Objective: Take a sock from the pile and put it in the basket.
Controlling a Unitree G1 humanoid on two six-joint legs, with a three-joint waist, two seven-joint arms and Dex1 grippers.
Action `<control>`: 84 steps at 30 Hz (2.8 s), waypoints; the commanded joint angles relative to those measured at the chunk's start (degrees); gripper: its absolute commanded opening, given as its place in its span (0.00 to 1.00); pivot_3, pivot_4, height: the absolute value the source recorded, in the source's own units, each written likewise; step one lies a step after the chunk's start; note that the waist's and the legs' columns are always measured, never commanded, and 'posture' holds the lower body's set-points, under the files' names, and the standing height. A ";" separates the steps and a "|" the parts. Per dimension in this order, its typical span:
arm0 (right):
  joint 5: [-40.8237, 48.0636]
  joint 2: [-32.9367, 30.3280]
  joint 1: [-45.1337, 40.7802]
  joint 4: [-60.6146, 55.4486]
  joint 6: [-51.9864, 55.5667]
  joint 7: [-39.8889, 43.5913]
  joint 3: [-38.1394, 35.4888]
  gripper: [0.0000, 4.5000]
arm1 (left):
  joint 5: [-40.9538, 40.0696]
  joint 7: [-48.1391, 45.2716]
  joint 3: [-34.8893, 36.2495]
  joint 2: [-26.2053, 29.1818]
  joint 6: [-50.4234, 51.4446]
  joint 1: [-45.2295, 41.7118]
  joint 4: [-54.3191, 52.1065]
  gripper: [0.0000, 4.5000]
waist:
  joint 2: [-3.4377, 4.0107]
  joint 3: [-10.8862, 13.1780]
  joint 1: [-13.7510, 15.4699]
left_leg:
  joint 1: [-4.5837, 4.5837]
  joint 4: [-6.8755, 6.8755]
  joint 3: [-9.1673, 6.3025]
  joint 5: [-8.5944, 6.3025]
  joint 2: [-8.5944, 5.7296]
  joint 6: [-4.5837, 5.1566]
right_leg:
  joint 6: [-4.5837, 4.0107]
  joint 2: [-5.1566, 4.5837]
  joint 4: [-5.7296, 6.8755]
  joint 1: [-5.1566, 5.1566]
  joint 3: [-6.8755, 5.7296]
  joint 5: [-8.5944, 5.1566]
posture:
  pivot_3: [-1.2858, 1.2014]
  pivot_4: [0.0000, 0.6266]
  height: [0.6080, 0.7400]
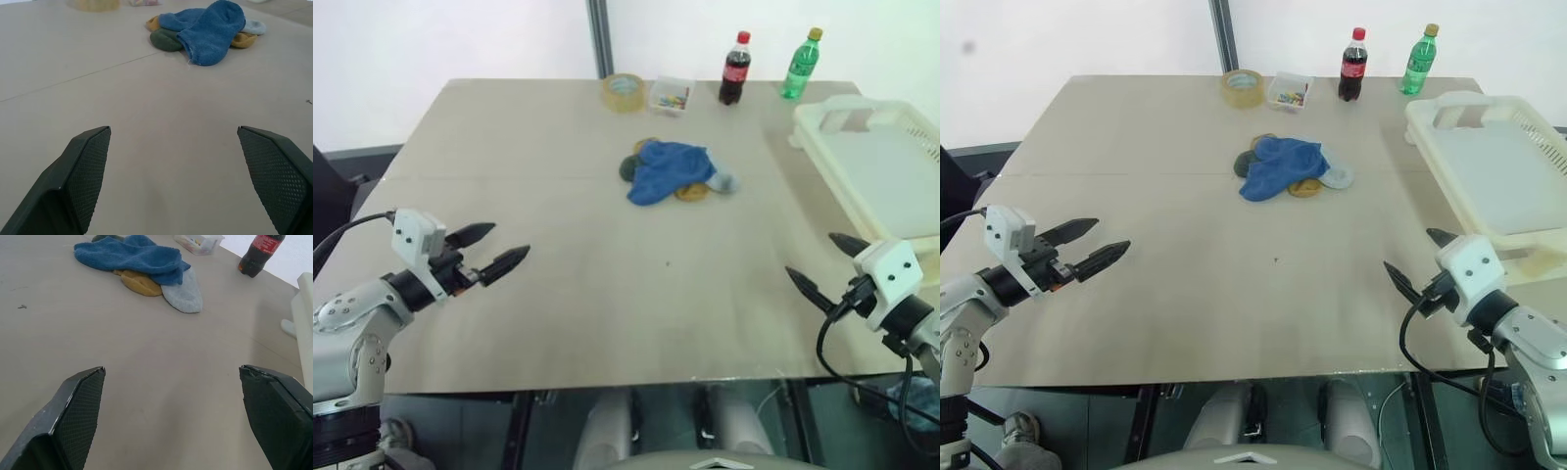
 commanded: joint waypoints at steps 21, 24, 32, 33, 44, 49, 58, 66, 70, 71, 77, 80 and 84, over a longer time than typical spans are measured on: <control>-9.30 8.23 -29.94 14.77 -4.69 -4.50 24.13 1.00 | 7.56 23.68 -16.50 -13.42 8.88 -15.11 -8.95 0.98 | -0.10 0.04 0.30 | -0.01 0.03 0.03 0.02 -0.08 0.01 | 0.00 0.09 0.03 0.04 0.09 0.04 | 0.52 0.24 1.00; -10.84 10.13 -32.23 17.86 -6.73 -4.70 25.65 1.00 | 13.42 29.06 -21.89 -18.29 8.91 -24.18 0.31 0.98 | -0.14 0.05 1.15 | 0.03 0.11 -0.04 0.03 -0.15 0.01 | 0.21 0.13 0.03 0.17 0.00 0.17 | 0.52 0.24 1.00; -12.81 12.18 -34.41 20.64 -9.92 -2.87 29.24 1.00 | 22.96 34.58 -27.80 -29.49 0.48 -42.98 28.93 0.98 | -0.19 0.08 1.05 | -0.08 0.19 -0.02 0.14 -0.23 -0.16 | 0.24 0.22 -0.07 0.21 -0.05 0.18 | 0.52 0.24 1.00; -12.91 12.53 -34.62 20.59 -9.76 -2.95 29.36 1.00 | 23.43 34.41 -27.78 -29.97 -0.66 -44.07 31.24 0.98 | -0.21 0.09 0.97 | -0.08 0.19 -0.02 0.15 -0.22 -0.19 | 0.25 0.22 -0.06 0.20 -0.03 0.18 | 0.52 0.24 1.00; -14.71 13.53 -33.99 20.15 -9.09 -4.14 28.54 1.00 | 24.92 30.79 -26.59 -32.68 -7.51 -51.52 47.36 0.42 | -0.23 0.10 0.81 | -0.08 0.18 -0.05 0.07 -0.17 -0.05 | 0.25 0.24 -0.03 0.17 -0.06 0.18 | 0.52 0.24 1.00; -14.56 12.97 -32.85 19.21 -8.98 -3.57 28.16 1.00 | 24.84 29.56 -25.95 -32.71 -8.50 -52.26 48.56 0.01 | -0.24 0.11 1.03 | -0.09 0.18 -0.04 0.07 -0.17 -0.05 | 0.25 0.23 -0.03 0.17 -0.06 0.18 | 0.52 0.24 1.00; -13.87 13.10 -32.08 18.15 -8.78 -3.04 28.39 1.00 | 20.19 21.14 -23.98 -28.34 -3.93 -43.94 34.58 0.01 | -0.23 0.11 0.21 | -0.09 0.17 -0.06 0.13 -0.10 -0.16 | 0.24 0.23 -0.02 0.15 -0.04 0.17 | 0.52 0.24 1.00; -13.22 13.80 -30.49 17.58 -8.95 -2.56 28.93 1.00 | 8.45 5.08 -21.56 -13.82 10.31 -20.47 3.13 0.01 | -0.19 0.13 -0.61 | -0.03 0.12 -0.10 0.16 0.02 -0.24 | 0.23 0.16 0.05 0.13 -0.02 0.17 | 0.52 0.24 1.00; -11.92 13.95 -30.23 17.69 -8.51 -0.62 29.63 1.00 | 3.45 -4.10 -17.82 -3.84 13.79 -10.73 -3.16 0.01 | -0.19 0.15 -0.24 | -0.04 0.12 -0.18 0.08 0.03 -0.11 | -0.02 0.09 0.08 0.10 -0.10 0.03 | 0.52 0.24 1.00; -11.47 13.83 -30.11 17.58 -8.40 0.19 30.01 1.00 | 2.43 -6.86 -16.64 -0.92 14.36 -8.26 -3.88 0.01 | -0.18 0.15 -0.28 | -0.02 0.12 -0.20 0.06 0.03 -0.08 | -0.03 0.05 0.08 0.12 -0.11 0.03 | 0.52 0.24 1.00; -10.55 13.36 -30.35 18.80 -4.79 4.63 34.36 1.00 | 1.29 -15.42 -12.70 8.08 11.23 -3.75 -0.11 0.01 | -0.07 0.22 -0.07 | -0.07 0.09 -0.21 0.05 0.04 -0.10 | -0.08 -0.02 0.09 -0.06 -0.18 0.00 | 0.52 0.24 1.00; -10.27 16.04 -34.00 24.49 -3.49 4.89 35.80 1.00 | 4.24 -14.59 -12.84 8.47 7.96 -4.68 2.36 0.28 | -0.08 0.22 -0.33 | -0.09 0.09 -0.16 0.04 0.01 -0.09 | -0.07 -0.06 0.07 -0.07 -0.16 0.01 | 0.52 0.24 1.00; -9.69 20.89 -39.09 33.03 -2.97 4.86 36.55 1.00 | 4.58 -9.97 -12.11 6.70 8.55 -4.41 -0.17 0.46 | -0.08 0.22 -0.52 | -0.13 0.05 -0.11 0.06 0.04 -0.09 | -0.09 0.02 0.12 -0.12 -0.09 0.02 | 0.52 0.24 1.00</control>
